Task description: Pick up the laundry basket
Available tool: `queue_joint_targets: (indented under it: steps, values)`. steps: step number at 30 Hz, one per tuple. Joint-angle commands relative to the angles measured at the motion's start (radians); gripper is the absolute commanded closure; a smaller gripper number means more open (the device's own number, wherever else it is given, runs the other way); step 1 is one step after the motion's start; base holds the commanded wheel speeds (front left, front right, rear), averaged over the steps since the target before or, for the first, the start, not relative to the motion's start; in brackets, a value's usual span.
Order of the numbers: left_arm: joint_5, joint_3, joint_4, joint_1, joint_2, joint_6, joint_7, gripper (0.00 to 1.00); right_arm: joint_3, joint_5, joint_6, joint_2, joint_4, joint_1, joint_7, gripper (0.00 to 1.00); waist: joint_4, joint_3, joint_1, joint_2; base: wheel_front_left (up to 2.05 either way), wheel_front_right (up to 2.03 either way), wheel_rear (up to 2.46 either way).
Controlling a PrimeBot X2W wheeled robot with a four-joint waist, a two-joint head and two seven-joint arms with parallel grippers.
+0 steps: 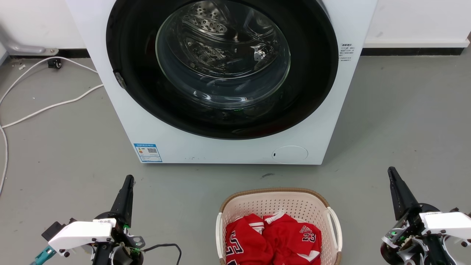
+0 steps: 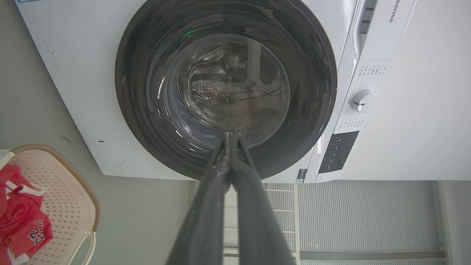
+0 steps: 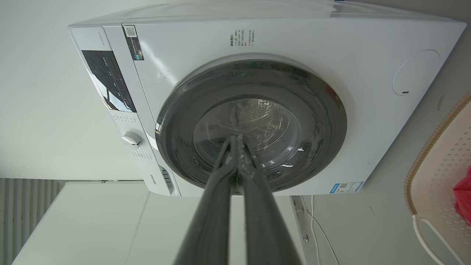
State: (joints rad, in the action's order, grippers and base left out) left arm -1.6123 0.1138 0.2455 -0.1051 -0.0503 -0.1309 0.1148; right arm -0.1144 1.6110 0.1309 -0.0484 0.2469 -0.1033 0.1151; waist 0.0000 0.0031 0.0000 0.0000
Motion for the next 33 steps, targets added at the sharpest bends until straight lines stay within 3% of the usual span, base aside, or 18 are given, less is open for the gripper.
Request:
queue_joint_targets:
  steps: [1, 25, 26, 33]
  values:
    - [-0.001, 0.002, 0.0, -0.006, 0.001, -0.002, 0.002, 1.0, 0.001, 0.004, 0.0, -0.003, -0.003, -0.01, 0.002, 1.0, 0.0, 0.0, 0.0, 0.0, 0.0, 0.0, 0.0]
    - [-0.001, 0.002, 0.0, -0.006, 0.001, -0.002, 0.002, 1.0, 0.001, 0.004, 0.0, -0.003, -0.003, -0.01, 0.001, 1.0, 0.0, 0.0, 0.0, 0.0, 0.0, 0.0, 0.0]
    - [-0.001, 0.0, 0.004, 0.002, 0.0, 0.0, 0.0, 0.0, 0.0, 0.0, 0.0, 0.001, 0.004, 0.002, 0.0, 0.0, 0.0, 0.0, 0.0001, 0.0, 0.0, 0.0, 0.0]
    - [0.028, -0.004, 0.012, 0.022, 0.003, 0.0, -0.025, 0.0, 0.003, -0.034, 0.0, 0.002, 0.024, 0.021, -0.024, 0.0, 0.0, 0.001, 0.0002, 0.0, 0.0, 0.0, 0.0]
